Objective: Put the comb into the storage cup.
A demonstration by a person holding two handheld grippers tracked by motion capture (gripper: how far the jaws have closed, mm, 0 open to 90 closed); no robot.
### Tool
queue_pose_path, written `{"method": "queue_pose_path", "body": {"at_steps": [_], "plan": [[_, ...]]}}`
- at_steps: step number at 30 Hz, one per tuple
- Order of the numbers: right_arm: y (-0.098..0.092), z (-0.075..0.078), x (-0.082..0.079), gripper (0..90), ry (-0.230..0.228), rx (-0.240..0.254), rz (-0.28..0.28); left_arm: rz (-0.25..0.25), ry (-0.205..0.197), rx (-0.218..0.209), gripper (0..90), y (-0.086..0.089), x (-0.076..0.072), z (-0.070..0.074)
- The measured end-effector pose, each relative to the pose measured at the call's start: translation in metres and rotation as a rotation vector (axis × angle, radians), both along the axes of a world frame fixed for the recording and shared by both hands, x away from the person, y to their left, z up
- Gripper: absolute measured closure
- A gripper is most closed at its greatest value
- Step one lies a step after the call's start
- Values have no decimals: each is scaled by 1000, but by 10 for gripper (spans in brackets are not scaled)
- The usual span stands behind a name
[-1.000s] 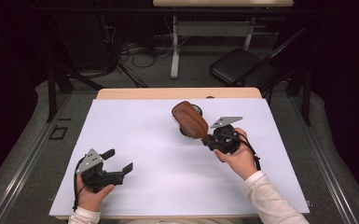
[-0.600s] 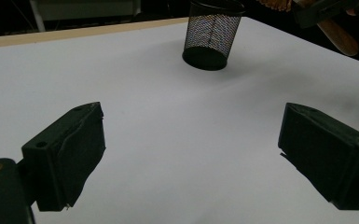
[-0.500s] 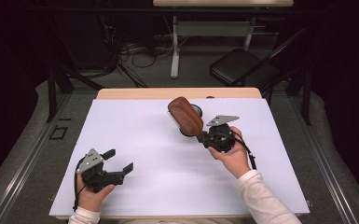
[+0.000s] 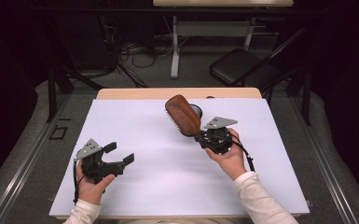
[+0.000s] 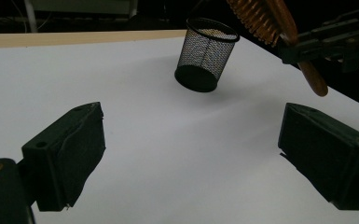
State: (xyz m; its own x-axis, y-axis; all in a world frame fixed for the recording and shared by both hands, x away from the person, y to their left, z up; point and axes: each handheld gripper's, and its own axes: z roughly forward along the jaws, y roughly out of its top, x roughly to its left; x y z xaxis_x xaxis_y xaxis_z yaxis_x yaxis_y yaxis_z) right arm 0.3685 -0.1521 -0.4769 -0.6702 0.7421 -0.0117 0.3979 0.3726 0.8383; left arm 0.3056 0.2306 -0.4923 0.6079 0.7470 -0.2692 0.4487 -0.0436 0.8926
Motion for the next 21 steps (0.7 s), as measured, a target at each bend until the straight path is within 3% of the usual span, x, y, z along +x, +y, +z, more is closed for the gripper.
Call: {"method": "queue_pose_path", "body": {"at_steps": [5, 8, 21], "plan": [[1, 0, -3, 731, -12, 8, -2, -17, 39, -47, 72, -6, 9, 11], [1, -2, -5, 731, -21, 15, -3, -33, 31, -16, 76, -17, 17, 21], [4, -10, -5, 731, -22, 17, -6, -78, 32, -7, 115, -44, 39, 44]]}}
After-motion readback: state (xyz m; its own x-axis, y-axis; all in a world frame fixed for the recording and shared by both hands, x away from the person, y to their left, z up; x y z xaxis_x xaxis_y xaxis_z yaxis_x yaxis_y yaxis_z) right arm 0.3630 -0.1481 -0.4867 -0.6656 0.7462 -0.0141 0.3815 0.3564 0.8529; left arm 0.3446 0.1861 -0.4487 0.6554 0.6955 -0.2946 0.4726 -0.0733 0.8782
